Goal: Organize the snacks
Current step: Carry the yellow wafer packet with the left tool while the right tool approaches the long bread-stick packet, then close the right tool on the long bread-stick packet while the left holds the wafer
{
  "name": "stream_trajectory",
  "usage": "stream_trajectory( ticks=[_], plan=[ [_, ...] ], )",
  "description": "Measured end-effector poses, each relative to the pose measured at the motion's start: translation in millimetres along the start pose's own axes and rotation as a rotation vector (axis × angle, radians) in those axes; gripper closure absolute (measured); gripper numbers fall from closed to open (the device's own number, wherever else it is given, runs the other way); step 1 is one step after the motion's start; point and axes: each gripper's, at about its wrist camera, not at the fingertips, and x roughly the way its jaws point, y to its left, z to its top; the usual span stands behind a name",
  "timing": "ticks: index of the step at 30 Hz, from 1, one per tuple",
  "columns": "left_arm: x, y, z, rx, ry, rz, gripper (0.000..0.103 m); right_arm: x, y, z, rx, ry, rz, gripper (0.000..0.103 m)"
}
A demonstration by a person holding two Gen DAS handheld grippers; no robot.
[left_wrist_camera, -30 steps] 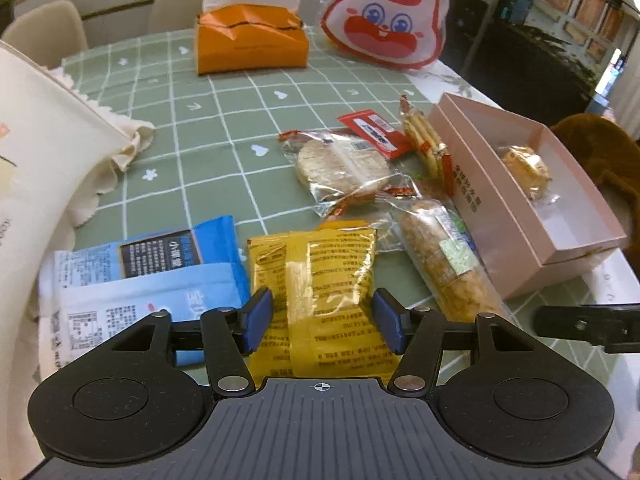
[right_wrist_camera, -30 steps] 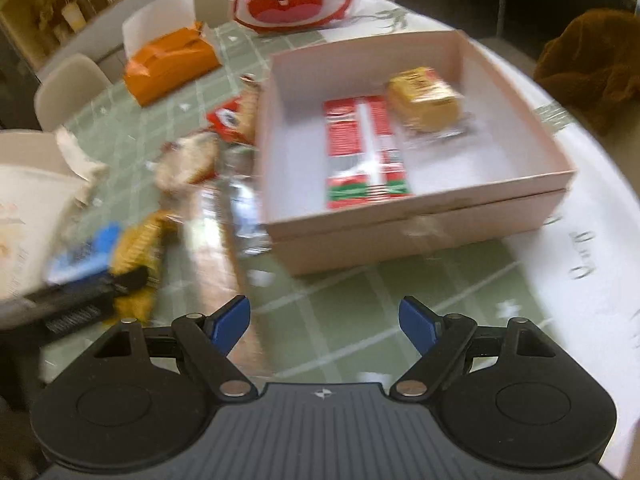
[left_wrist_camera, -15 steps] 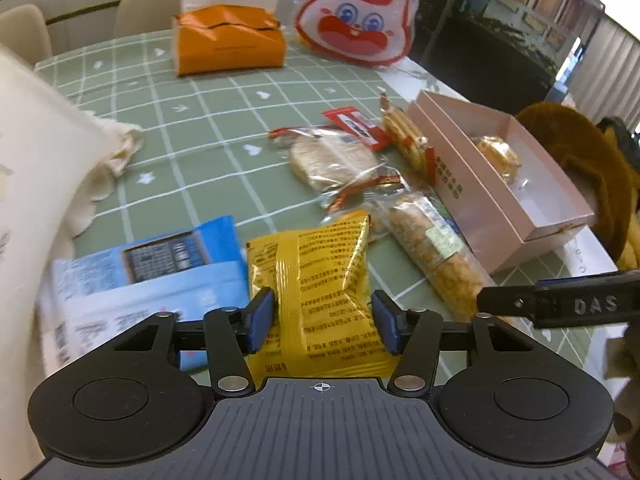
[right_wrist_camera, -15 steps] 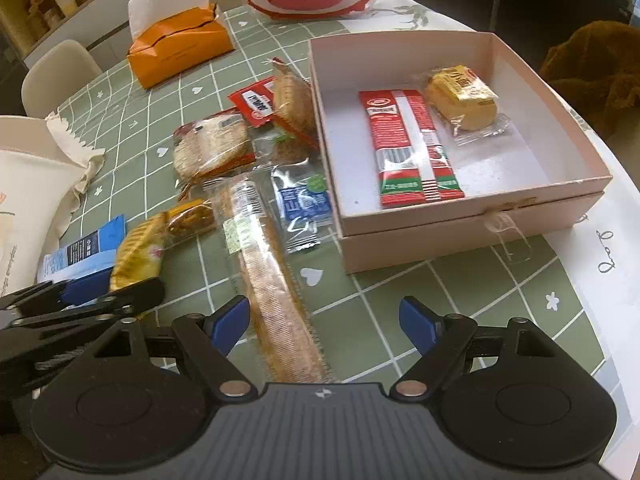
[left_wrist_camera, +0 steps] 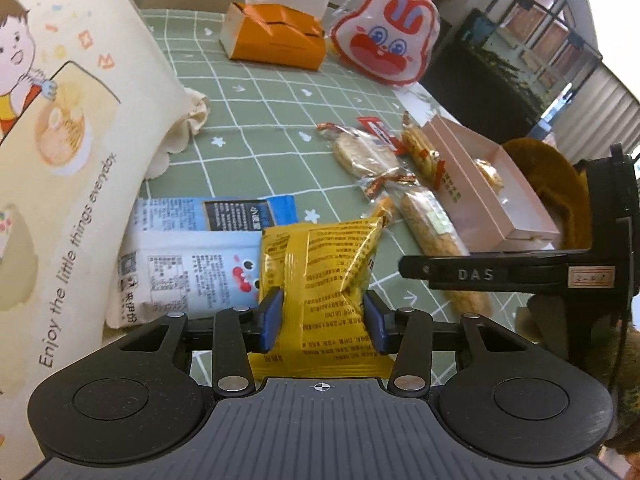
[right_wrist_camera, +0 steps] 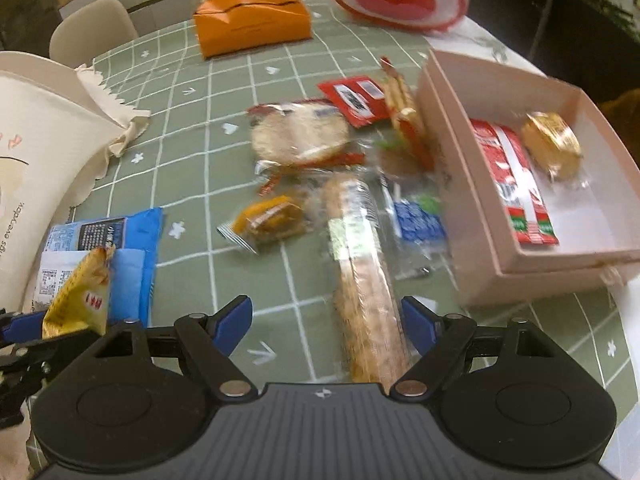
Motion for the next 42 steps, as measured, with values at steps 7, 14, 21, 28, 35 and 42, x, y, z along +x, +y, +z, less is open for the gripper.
stream_trajectory(
  ticks=[7, 14, 21, 28, 35, 42],
  plan=[
    [2.9, 4.8, 0.9, -0.003, 0.015, -0.025, 0.054, -9.7, 6.2, -14.2, 0.016, 0.024, 0.053, 0.069],
    [3.6, -0.8, -8.7, 0.024, 0.036, -0.046, 0.055, -33.3, -0.6, -39.8, 0.054, 0.084, 0.094, 0.068],
    [3.2, -7.4, -12.5, 0.055, 0.053, -0.039, 0.056, -16.0, 7.4, -16.0, 0.057, 0.019, 0.010, 0.050],
    [5.0, -24.0, -15.0, 0.072, 0.084, -0.071, 0.058, -17.5, 9.4, -25.5, 0.045, 0.032, 0.034, 0.071],
    [18.7, -78.5, -31.0, 0.167, 0.159, -0.181, 0.058, -70.4, -36.8, -60.4, 0.143, -0.002, 0.077, 0.080],
    [34.9, -120.9, -49.2, 0.249, 0.224, -0.188, 0.059, -98.6, -90.8, -96.1, 0.216, -0.025, 0.050, 0.084]
  ],
)
